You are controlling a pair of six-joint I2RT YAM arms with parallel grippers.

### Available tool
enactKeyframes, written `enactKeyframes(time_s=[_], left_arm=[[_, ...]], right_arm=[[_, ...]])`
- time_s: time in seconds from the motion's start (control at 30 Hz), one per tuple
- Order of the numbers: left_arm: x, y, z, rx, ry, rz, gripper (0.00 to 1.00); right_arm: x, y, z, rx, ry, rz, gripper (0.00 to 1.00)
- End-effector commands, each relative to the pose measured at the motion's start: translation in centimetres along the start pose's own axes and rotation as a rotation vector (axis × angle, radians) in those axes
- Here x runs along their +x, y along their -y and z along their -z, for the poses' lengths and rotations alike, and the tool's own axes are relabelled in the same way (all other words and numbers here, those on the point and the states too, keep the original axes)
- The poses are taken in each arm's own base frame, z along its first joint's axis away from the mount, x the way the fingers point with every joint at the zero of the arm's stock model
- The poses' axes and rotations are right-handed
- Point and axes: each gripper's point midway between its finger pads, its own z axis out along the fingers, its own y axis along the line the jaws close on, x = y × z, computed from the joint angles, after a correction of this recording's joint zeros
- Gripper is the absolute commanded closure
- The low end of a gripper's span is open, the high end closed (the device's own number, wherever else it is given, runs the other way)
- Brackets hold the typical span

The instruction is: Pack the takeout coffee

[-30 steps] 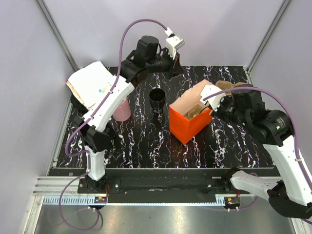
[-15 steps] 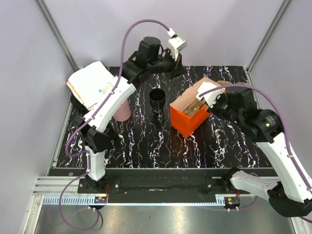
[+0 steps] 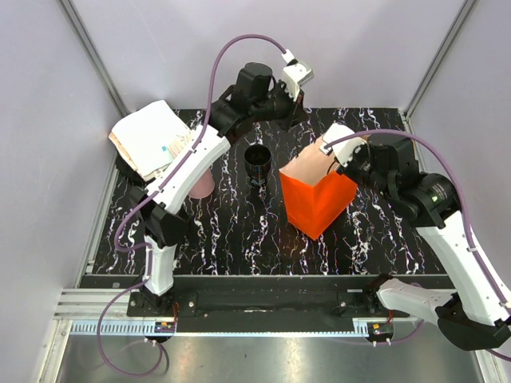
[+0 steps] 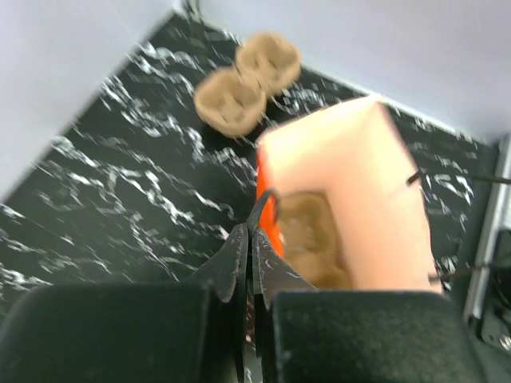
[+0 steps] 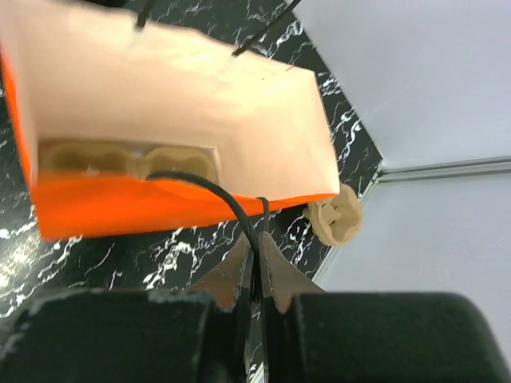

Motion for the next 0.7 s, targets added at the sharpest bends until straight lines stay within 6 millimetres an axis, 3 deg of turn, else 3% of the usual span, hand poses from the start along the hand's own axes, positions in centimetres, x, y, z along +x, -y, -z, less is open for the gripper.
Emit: enactKeyframes(time_s=[0.0, 0.17, 0.37, 0.67], left_arm=[[-5.0, -0.5, 2.1, -0.076, 0.131, -0.060, 0.99], [-4.8, -1.4, 1.8, -0.121, 0.130, -0.058, 0.96], [-5.7, -2.9, 2.1, -0.210, 0.156, -0.054, 1.00], [-6.3, -5.8, 2.3, -0.365, 0.179, -0.068, 1.00]], right_arm=[[-2.3, 2.5, 0.8, 0.092, 0.067, -0.047, 0.90], [-2.3, 2.8, 0.5, 0.113, 0.066, -0.052, 0.90], [-2.4, 3.3, -0.4, 0.152, 0.068, -0.052, 0.91], [-3.5, 5.5, -1.7, 0.283, 0.123, -0.041, 0.93]])
